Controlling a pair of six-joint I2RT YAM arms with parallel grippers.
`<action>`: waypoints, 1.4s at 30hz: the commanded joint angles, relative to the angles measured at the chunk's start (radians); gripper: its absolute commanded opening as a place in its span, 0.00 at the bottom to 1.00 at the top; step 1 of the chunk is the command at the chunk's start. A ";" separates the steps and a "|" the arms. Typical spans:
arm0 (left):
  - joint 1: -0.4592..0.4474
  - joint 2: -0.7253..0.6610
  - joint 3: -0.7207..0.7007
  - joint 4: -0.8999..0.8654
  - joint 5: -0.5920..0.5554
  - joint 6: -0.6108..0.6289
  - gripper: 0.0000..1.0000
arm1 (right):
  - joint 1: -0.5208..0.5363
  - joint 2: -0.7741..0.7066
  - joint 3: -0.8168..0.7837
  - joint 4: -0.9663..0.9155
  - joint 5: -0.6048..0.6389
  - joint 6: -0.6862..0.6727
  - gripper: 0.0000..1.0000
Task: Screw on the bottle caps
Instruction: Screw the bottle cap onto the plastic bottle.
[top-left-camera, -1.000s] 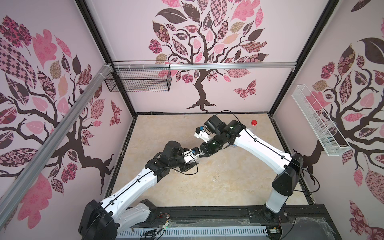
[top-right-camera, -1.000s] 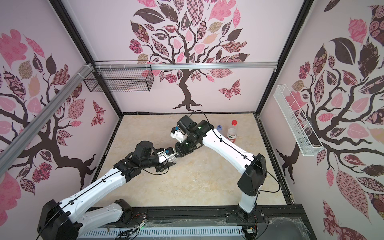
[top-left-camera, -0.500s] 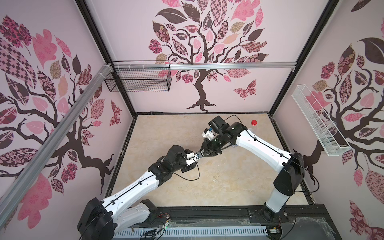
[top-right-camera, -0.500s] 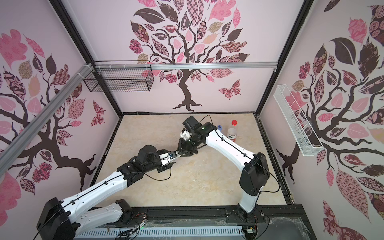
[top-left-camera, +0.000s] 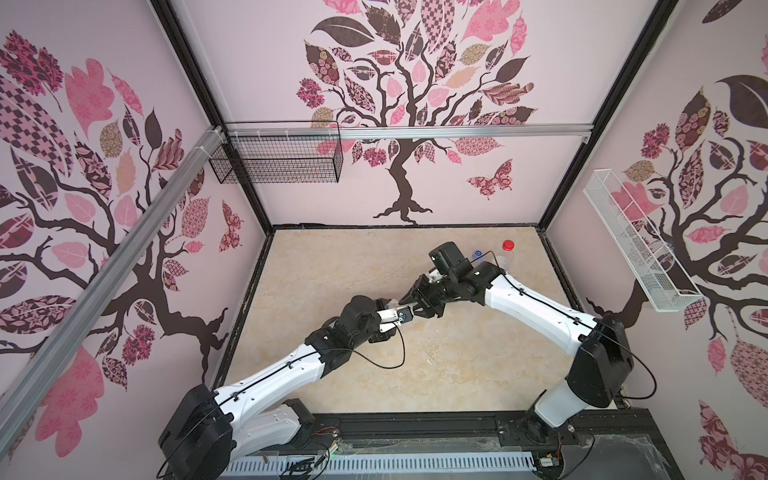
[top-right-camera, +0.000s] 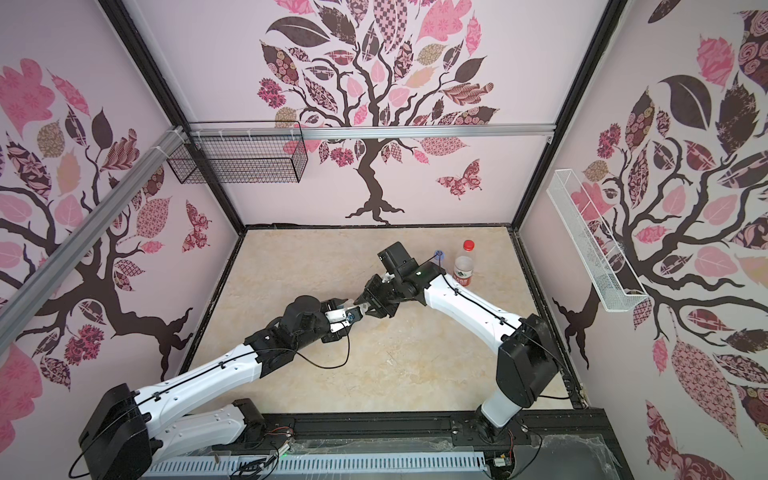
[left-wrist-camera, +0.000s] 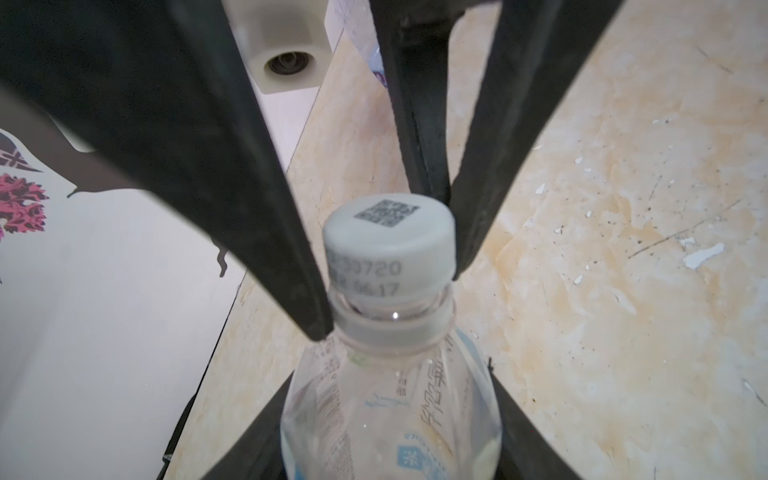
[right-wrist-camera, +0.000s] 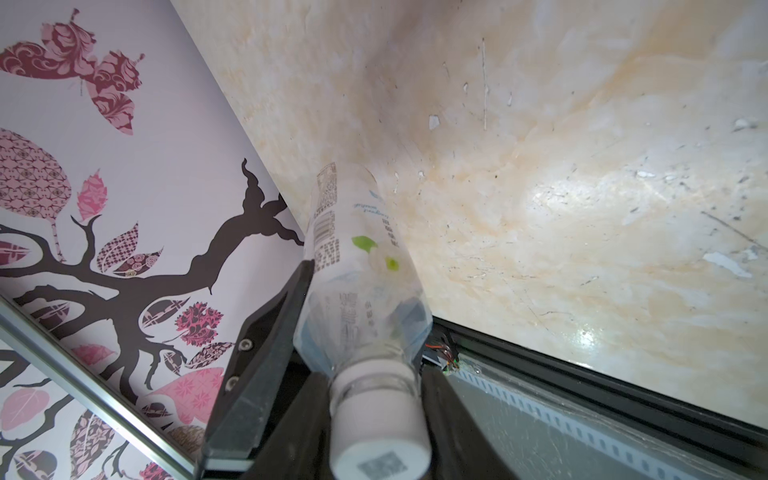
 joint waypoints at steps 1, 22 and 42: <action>0.003 -0.010 0.054 0.078 0.075 -0.067 0.39 | 0.004 -0.041 0.024 -0.018 0.135 -0.034 0.49; 0.166 0.048 0.195 -0.262 0.678 -0.157 0.39 | 0.003 -0.494 -0.063 0.132 0.507 -1.126 0.99; 0.173 0.107 0.327 -0.364 0.745 -0.014 0.40 | 0.003 -0.228 0.213 -0.421 -0.194 -2.086 0.77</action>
